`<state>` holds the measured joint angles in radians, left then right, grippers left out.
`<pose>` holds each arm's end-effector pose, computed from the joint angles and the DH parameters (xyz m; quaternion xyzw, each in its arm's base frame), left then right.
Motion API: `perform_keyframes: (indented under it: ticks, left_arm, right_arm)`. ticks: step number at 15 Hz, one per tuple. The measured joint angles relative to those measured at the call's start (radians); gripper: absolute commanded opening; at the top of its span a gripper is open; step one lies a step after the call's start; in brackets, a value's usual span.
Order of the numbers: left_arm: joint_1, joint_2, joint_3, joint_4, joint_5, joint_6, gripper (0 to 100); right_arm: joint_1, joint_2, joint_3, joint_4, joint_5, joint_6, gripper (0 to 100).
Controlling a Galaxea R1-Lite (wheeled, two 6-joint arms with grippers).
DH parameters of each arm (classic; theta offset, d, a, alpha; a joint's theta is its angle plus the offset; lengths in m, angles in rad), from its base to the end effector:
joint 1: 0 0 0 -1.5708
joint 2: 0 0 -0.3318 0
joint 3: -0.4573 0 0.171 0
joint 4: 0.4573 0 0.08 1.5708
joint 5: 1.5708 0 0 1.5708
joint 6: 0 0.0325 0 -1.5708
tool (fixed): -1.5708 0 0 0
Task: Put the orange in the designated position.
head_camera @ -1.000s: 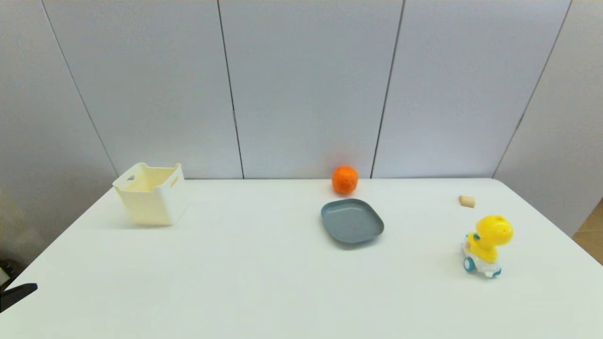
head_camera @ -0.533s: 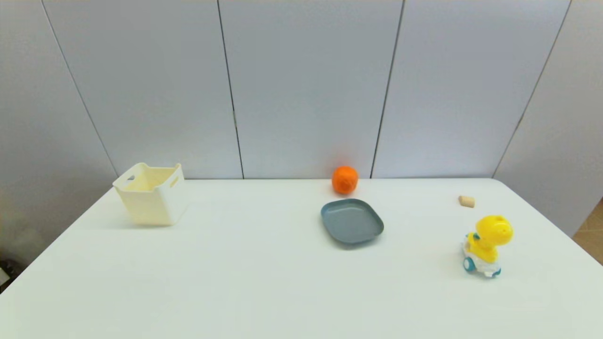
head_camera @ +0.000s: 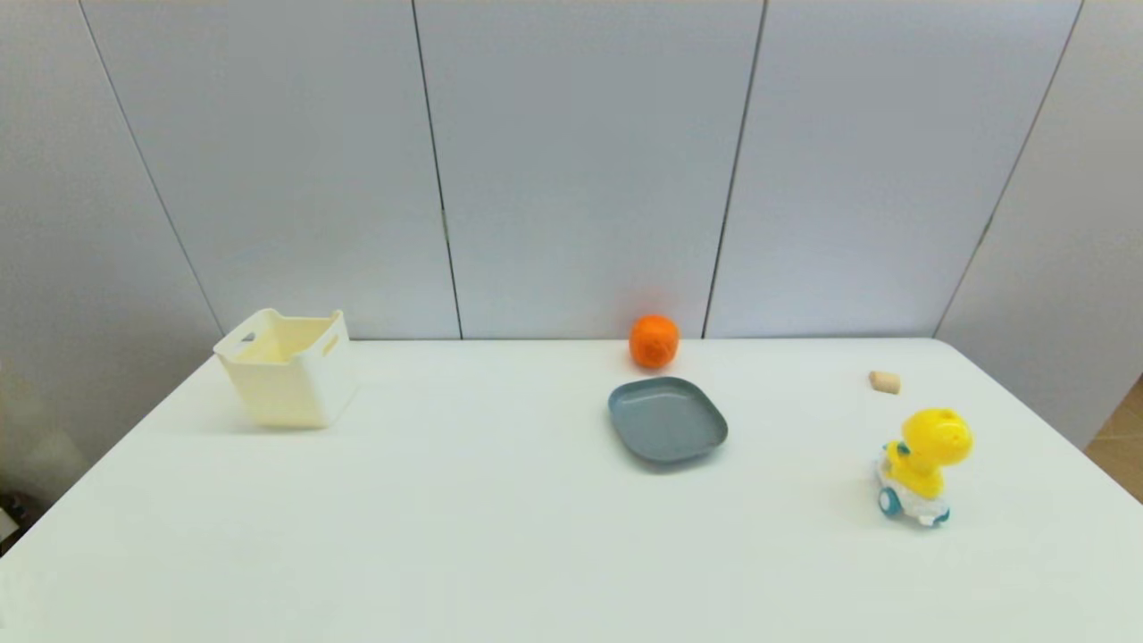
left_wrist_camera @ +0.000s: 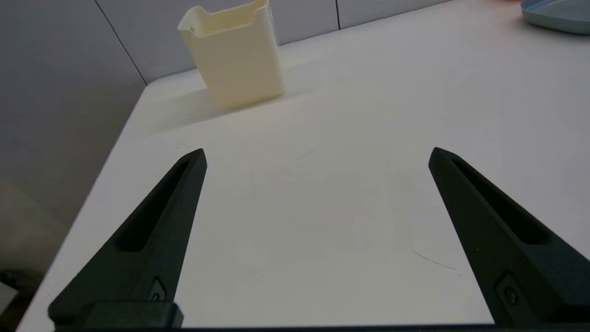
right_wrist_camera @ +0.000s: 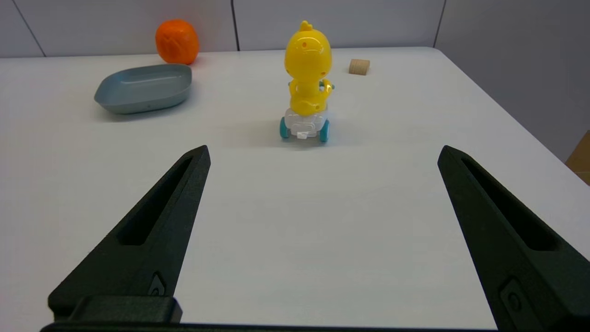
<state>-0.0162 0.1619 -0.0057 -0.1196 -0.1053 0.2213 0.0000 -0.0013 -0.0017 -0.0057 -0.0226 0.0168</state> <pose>-0.0520 -0.0026 0.1001 0.1094 0.0115 -0.0624 0.9920 -0.0661 -0.0007 0.0765 0.0084 -0.0044 -0.0113 0.9999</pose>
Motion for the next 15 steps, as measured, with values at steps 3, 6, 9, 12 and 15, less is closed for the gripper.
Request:
perform_keyframes:
  ticks: [3, 6, 9, 12, 15]
  left_arm:
    - [0.002, -0.099, 0.004, 0.084, 0.029, -0.030, 100]
    - [0.003, -0.147, 0.005, 0.124, 0.035, -0.040, 100]
    - [0.003, -0.161, 0.005, 0.125, 0.035, -0.059, 100]
    - [0.003, -0.164, 0.006, 0.127, 0.035, -0.063, 100]
    - [0.003, -0.164, 0.006, 0.128, 0.048, -0.075, 100]
  right_arm:
    - [0.000, 0.000, 0.000, 0.000, 0.000, 0.000, 100]
    - [0.000, 0.000, 0.000, 0.000, 0.000, 0.000, 100]
    - [0.000, 0.000, 0.000, 0.000, 0.000, 0.000, 100]
    - [0.000, 0.000, 0.000, 0.000, 0.000, 0.000, 100]
    - [0.000, 0.000, 0.000, 0.000, 0.000, 0.000, 100]
